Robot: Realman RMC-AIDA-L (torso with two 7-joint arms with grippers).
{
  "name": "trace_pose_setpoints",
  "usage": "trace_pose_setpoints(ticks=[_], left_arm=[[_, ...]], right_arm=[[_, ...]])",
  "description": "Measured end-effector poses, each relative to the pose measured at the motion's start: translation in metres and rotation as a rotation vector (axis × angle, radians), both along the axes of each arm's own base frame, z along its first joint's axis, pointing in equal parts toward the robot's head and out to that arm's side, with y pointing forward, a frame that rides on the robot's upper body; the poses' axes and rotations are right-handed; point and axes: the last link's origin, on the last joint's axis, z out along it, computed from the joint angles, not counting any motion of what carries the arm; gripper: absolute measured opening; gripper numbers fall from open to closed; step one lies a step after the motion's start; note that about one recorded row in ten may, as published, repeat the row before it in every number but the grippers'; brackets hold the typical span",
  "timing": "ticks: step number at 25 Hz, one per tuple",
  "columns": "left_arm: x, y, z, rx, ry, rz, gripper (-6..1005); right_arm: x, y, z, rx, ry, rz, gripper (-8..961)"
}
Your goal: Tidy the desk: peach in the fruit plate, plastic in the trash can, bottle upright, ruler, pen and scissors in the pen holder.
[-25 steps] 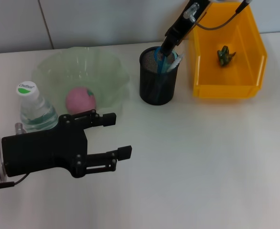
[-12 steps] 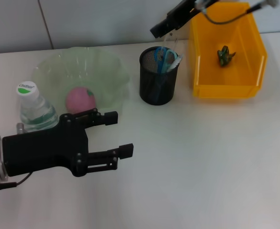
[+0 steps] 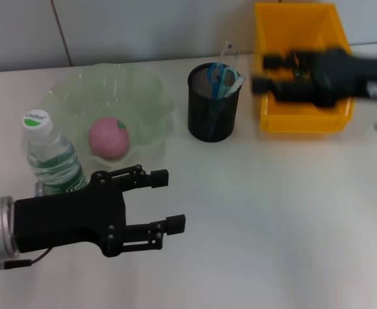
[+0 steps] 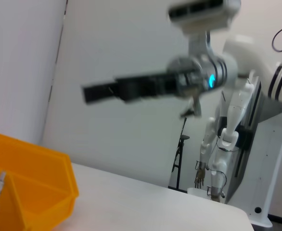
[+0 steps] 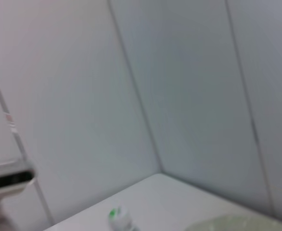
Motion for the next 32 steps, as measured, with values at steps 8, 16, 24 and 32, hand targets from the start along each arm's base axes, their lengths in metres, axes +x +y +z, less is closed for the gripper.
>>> trace_pose_setpoints(ticks=[8,16,24,32], left_arm=[[-0.009,0.001,0.012,0.013,-0.039,-0.006,798],[-0.02,0.007,0.002,0.009,-0.038,0.001,798],[-0.02,0.012,-0.001,0.009,0.02,-0.014,798],[-0.022,0.014,0.003,0.002,0.033,-0.021,798]], right_arm=[[0.067,-0.029,-0.019,-0.08,0.118,0.077,638],[0.082,-0.043,-0.059,-0.177,0.024,0.122,638],[0.083,-0.045,-0.068,-0.188,-0.009,0.137,638],[0.084,-0.043,-0.075,-0.189,-0.048,0.133,638]])
